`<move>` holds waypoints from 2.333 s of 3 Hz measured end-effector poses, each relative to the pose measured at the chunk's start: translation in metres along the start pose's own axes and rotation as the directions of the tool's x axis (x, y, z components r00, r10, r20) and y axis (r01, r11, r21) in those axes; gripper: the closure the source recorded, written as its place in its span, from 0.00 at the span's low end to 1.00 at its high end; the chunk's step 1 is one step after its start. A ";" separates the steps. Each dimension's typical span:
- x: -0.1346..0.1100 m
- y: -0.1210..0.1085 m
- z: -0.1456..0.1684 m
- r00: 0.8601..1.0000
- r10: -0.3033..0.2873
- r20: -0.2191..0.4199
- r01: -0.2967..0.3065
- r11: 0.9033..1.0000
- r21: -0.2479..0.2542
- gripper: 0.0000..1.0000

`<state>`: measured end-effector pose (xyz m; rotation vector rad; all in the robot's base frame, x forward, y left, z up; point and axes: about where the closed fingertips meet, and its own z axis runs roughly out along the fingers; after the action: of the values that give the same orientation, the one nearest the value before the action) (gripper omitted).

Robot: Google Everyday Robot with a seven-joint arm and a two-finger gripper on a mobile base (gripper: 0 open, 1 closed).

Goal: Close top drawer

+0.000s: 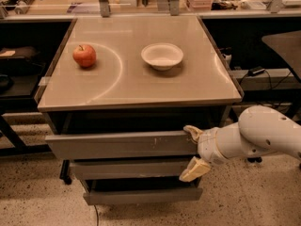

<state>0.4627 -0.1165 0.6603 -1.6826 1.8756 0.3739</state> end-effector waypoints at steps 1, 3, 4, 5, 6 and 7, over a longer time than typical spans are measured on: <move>0.000 0.000 0.000 1.000 0.000 0.000 0.000 1.000 0.000 0.01; -0.029 0.027 -0.033 0.998 -0.059 0.037 0.060 0.998 -0.008 0.00; -0.029 0.031 -0.044 0.996 -0.085 0.039 0.085 0.996 0.007 0.00; -0.029 0.031 -0.043 0.996 -0.085 0.039 0.084 0.996 0.006 0.18; -0.014 0.029 -0.027 0.998 -0.063 0.012 0.063 0.998 -0.022 0.43; 0.006 0.018 -0.004 0.999 -0.038 -0.024 0.037 0.998 -0.053 0.65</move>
Offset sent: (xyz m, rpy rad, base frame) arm -0.0066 0.0075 0.0207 0.0112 -0.0239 0.0375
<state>0.4443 -0.1212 0.6571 -1.7617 1.8642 0.3917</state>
